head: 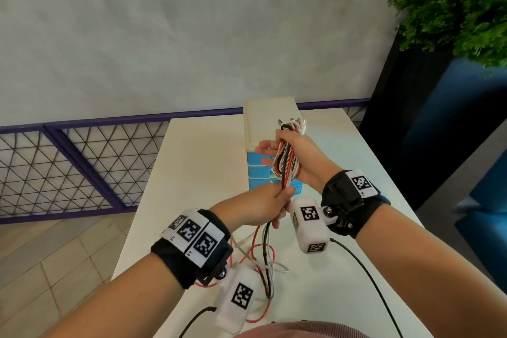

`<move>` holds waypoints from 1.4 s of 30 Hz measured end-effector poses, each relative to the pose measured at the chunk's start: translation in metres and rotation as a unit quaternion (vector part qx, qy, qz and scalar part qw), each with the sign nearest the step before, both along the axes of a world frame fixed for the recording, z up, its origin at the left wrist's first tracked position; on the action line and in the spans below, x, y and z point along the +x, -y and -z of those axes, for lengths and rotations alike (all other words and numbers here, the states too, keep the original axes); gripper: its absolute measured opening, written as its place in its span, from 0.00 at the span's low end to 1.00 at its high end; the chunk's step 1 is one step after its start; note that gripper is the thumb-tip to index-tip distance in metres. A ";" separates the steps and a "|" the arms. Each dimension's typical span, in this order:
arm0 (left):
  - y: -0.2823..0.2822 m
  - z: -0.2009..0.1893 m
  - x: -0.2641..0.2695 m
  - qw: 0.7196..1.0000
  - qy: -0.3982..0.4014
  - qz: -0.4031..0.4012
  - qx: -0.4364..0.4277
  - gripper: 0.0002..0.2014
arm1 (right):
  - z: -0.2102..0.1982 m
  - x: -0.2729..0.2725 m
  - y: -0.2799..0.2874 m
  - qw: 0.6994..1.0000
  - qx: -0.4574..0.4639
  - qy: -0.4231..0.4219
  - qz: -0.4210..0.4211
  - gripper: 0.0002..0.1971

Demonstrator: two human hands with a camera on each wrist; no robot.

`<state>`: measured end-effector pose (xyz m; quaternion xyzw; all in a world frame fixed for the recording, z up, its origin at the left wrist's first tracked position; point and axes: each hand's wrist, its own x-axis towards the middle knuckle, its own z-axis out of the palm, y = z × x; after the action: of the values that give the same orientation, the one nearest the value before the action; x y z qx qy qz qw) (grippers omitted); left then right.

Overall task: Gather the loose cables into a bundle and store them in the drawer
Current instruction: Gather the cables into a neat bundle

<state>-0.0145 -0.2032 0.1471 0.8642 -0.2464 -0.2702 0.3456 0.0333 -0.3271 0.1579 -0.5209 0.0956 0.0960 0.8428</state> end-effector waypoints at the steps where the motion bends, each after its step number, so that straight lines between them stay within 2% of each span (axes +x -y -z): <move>1: -0.002 0.004 -0.001 1.000 0.007 -0.001 -0.010 0.22 | -0.001 -0.002 0.000 1.000 0.028 -0.009 -0.009 0.10; 4: -0.006 0.019 -0.002 0.998 0.028 -0.010 -0.052 0.19 | -0.003 -0.006 -0.002 0.996 0.083 -0.037 -0.016 0.12; 7: -0.004 0.032 -0.001 0.997 0.030 -0.008 -0.076 0.25 | 0.001 -0.006 -0.008 0.991 0.121 -0.053 0.005 0.13; 9: -0.005 0.036 -0.001 0.996 0.026 -0.003 -0.090 0.25 | 0.001 -0.005 -0.011 0.990 0.125 -0.054 0.027 0.14; 12: -0.014 0.051 0.002 0.994 -0.003 0.009 -0.109 0.15 | -0.005 -0.002 -0.005 0.992 0.106 -0.035 0.061 0.14; 14: -0.028 0.065 0.004 0.996 -0.012 -0.008 -0.092 0.10 | -0.010 0.004 0.004 0.990 0.102 -0.015 0.092 0.15; 19: -0.064 0.099 0.021 0.999 0.028 -0.028 0.031 0.13 | -0.023 0.014 0.013 0.981 0.116 0.023 0.151 0.15; 22: -0.074 0.099 0.025 0.995 0.046 -0.062 0.064 0.10 | -0.029 0.016 0.009 0.982 0.107 0.033 0.154 0.14; 25: -0.078 0.102 0.028 0.992 0.059 -0.059 0.100 0.11 | -0.032 0.016 0.007 0.982 0.099 0.043 0.158 0.13; 29: -0.086 0.107 0.029 0.991 0.041 -0.085 0.100 0.10 | -0.036 0.015 0.007 0.982 0.082 0.053 0.162 0.13; 32: -0.101 0.118 0.028 0.989 0.014 -0.082 0.124 0.08 | -0.040 0.017 0.014 0.979 0.049 0.071 0.185 0.16; 34: -0.118 0.124 0.029 0.989 0.000 -0.118 0.093 0.09 | -0.046 0.022 0.022 0.972 0.043 0.094 0.212 0.16; 38: -0.130 0.118 0.031 0.981 -0.012 -0.190 0.025 0.18 | -0.046 0.026 0.032 0.966 0.028 0.090 0.242 0.14; 40: -0.130 0.115 0.030 0.981 -0.003 -0.191 0.041 0.17 | -0.045 0.026 0.029 0.965 0.034 0.086 0.246 0.14; 42: -0.132 0.115 0.027 0.983 0.024 -0.153 0.102 0.18 | -0.045 0.024 0.025 0.965 0.036 0.088 0.243 0.14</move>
<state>0.0120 -0.0713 0.0318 0.9287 -0.0907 -0.2170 0.2867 0.0574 -0.3518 0.2029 -0.4576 0.1410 -0.1550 0.8641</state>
